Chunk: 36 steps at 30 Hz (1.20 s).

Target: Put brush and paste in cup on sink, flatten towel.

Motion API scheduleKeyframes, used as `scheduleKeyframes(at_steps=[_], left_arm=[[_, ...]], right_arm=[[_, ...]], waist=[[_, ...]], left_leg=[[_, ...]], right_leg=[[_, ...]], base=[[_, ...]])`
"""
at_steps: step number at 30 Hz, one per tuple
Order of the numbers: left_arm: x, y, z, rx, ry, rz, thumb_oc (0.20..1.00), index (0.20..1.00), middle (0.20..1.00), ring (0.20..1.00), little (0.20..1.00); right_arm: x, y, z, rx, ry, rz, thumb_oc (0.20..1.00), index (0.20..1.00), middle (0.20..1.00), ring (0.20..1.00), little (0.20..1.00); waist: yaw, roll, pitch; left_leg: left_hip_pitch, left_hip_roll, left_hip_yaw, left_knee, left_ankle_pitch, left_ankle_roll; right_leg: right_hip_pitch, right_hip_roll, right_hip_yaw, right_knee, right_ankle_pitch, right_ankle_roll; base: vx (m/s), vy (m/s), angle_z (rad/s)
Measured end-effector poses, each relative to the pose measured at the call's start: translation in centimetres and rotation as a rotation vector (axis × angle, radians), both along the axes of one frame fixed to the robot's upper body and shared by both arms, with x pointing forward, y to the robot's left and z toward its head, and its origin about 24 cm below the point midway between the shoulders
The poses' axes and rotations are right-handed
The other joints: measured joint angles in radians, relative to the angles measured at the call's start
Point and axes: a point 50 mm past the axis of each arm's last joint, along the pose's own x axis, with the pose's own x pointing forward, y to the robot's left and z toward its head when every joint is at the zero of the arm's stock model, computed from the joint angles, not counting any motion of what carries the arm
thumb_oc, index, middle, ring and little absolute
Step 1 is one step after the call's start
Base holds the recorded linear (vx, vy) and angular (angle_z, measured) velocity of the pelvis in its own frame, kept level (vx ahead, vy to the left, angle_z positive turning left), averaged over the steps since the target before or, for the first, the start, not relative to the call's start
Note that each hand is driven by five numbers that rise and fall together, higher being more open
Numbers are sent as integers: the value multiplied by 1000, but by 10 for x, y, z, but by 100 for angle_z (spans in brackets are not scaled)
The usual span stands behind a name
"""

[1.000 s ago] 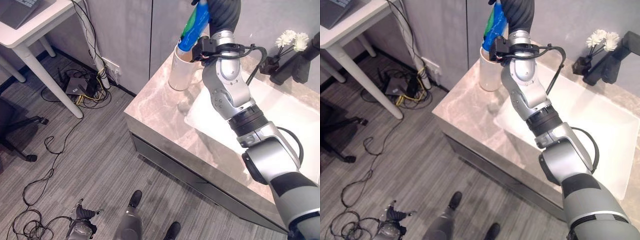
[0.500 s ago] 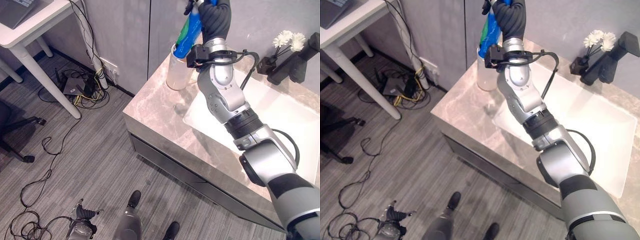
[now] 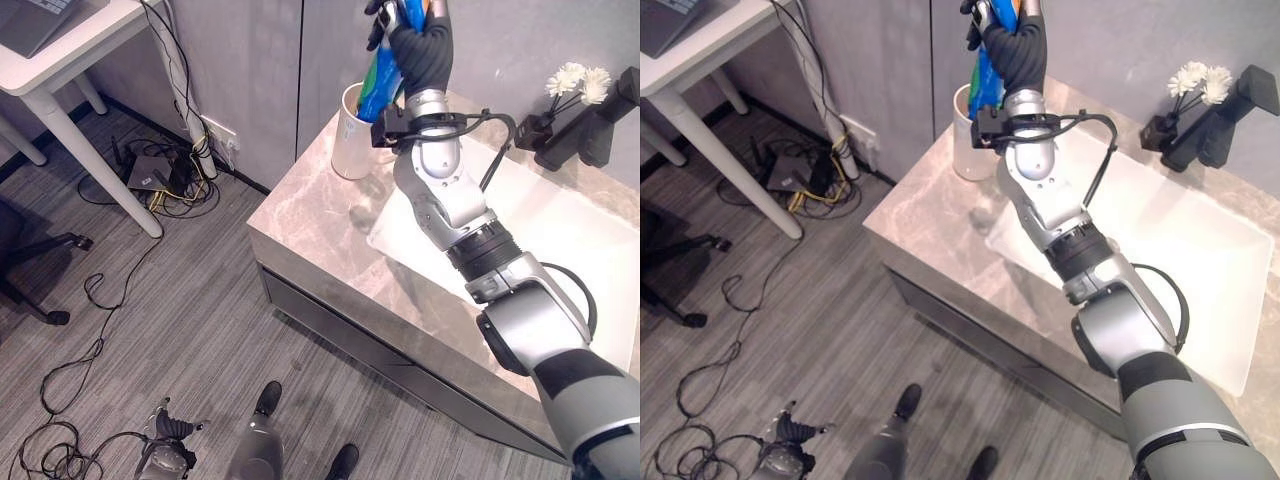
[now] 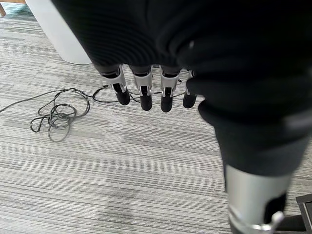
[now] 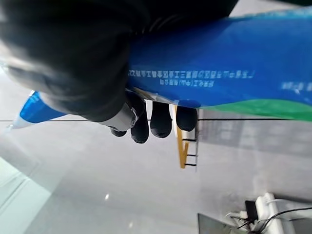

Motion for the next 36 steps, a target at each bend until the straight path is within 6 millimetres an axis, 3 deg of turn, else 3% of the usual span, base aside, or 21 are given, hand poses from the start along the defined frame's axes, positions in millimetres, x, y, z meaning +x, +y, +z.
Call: scheduleKeyframes(at_steps=[8,9,10,27,32,36], left_arm=[[0,0,0,0,1,-2,1000,1000,1000,1000,1000],[0,0,0,0,0,-2,1000,1000,1000,1000,1000],[0,0,0,1,1,-3,1000,1000,1000,1000,1000],[0,-1,-1,-3,4,-3,1000,1000,1000,1000,1000],[-5,-5,-5,-15,29,11,1000,1000,1000,1000,1000],[-3,-14,-8,-48,32,-4,1000,1000,1000,1000,1000]], right_arm=[[4,-3,-6,-11,27,-27,200,200,200,200,200],[5,-4,-7,-12,32,-30,517,517,517,517,517],[5,-4,-8,-14,37,-32,1000,1000,1000,1000,1000],[4,-2,-7,-24,32,-12,1000,1000,1000,1000,1000],[-11,7,8,2,-45,56,1000,1000,1000,1000,1000],[-25,-3,23,81,-132,68,1000,1000,1000,1000,1000]], waist=[[2,0,0],[2,0,0],[2,0,0],[0,-2,-2],[-3,0,-2],[-10,2,-12]], left_leg=[[-1,-1,-1,0,0,0],[-1,0,-1,0,0,0],[-1,-1,-1,0,0,0],[2,1,5,8,0,0],[49,3,40,4,0,0],[102,7,64,-9,-3,2]], right_leg=[[0,0,-1,0,0,0],[0,0,-1,0,0,0],[-1,0,-1,0,0,0],[1,0,6,0,2,0],[30,-6,35,0,7,2],[64,-7,59,0,9,2]], base=[[0,0,0],[0,0,0],[0,0,0],[1,0,0],[25,-6,-17],[28,5,-16]])
